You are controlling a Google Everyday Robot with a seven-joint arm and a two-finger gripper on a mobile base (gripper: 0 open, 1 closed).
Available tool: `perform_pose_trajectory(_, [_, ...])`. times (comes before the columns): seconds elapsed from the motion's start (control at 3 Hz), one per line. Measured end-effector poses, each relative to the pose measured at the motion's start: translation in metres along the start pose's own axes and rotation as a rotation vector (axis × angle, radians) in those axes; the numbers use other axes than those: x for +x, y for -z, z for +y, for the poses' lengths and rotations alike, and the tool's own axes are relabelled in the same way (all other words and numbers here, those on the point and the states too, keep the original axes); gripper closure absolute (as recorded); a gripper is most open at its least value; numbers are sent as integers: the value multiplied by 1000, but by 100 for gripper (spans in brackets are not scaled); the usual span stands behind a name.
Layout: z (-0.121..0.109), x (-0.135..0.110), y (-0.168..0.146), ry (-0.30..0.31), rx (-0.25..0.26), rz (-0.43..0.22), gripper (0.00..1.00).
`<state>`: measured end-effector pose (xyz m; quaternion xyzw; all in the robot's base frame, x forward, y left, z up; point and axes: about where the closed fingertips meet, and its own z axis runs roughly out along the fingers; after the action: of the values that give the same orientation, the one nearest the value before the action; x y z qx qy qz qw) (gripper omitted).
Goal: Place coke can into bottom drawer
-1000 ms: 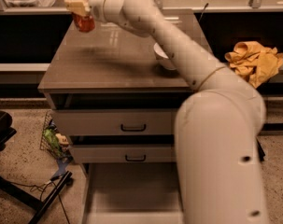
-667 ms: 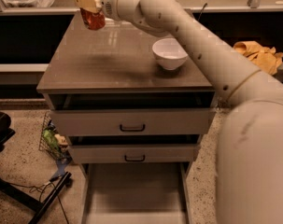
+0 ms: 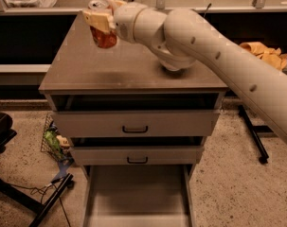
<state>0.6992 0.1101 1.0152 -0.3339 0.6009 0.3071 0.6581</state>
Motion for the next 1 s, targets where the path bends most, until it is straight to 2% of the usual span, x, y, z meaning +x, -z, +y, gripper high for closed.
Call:
perform_pose_trajectory(0.33, [35, 22, 35, -17, 33, 13, 100])
perform_pose_trajectory(0.67, [71, 79, 71, -56, 42, 46, 100])
perform_pose_trajectory(1.0, [91, 153, 121, -88, 48, 77, 100])
